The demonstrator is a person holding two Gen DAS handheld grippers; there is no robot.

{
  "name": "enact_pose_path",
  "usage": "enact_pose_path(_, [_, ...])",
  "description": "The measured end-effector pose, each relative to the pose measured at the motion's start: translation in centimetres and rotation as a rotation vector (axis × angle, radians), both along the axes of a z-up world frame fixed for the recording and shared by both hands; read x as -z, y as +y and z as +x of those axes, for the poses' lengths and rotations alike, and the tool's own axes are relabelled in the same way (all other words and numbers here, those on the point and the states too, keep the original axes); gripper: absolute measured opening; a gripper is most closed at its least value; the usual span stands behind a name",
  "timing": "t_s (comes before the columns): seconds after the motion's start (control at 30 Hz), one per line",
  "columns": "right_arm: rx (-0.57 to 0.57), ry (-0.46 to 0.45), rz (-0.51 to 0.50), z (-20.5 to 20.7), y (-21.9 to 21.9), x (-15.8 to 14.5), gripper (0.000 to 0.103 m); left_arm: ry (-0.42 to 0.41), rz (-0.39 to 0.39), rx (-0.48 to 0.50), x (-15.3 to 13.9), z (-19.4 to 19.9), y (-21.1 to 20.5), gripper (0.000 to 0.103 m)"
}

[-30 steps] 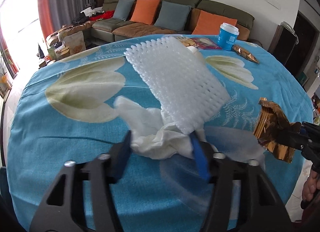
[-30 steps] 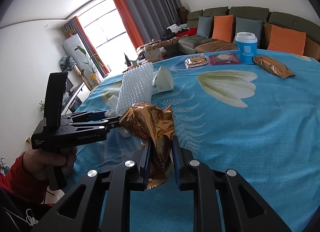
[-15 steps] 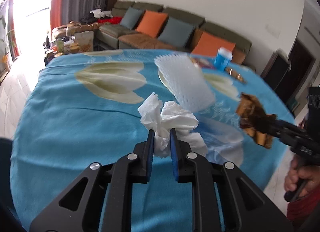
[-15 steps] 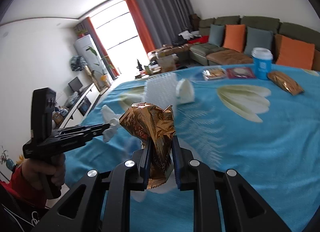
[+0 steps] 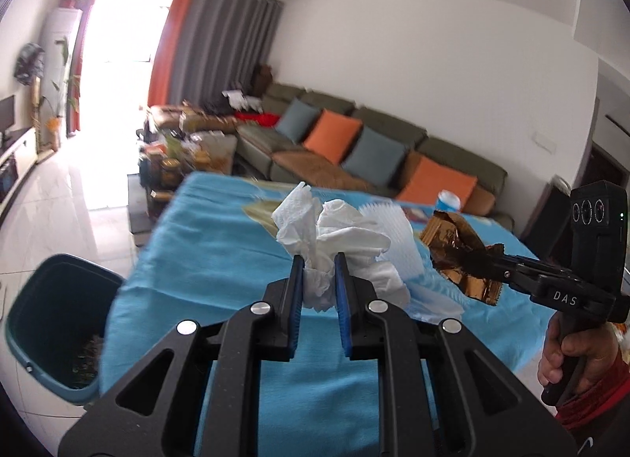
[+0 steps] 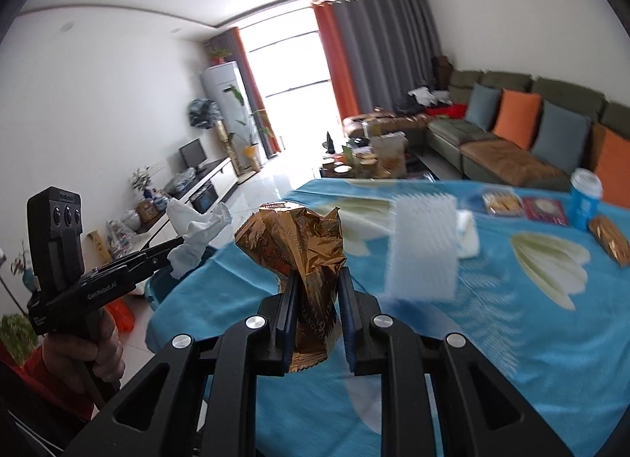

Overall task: Collect trash
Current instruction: 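Carry the gold wrapper and tissue in both tools over the teal bin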

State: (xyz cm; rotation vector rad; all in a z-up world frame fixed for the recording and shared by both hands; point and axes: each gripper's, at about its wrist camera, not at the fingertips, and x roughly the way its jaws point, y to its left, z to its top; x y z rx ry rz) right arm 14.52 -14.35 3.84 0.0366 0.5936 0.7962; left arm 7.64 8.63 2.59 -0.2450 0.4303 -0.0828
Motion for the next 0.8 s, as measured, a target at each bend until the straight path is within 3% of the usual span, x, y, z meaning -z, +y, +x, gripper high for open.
enact_pose_path(0.43, [-0.168, -0.112, -0.011, -2.2, 8.1, -3.0, 0.018, -0.099, 0.017, -0.196, -3.1, -8.1, 4.8, 0.016])
enact_pose_path(0.8, [-0.286, -0.128, -0.049, -1.4, 14.9, -3.3, 0.019, -0.094, 0.012, -0.346, -3.0, -12.7, 8.9, 0.016])
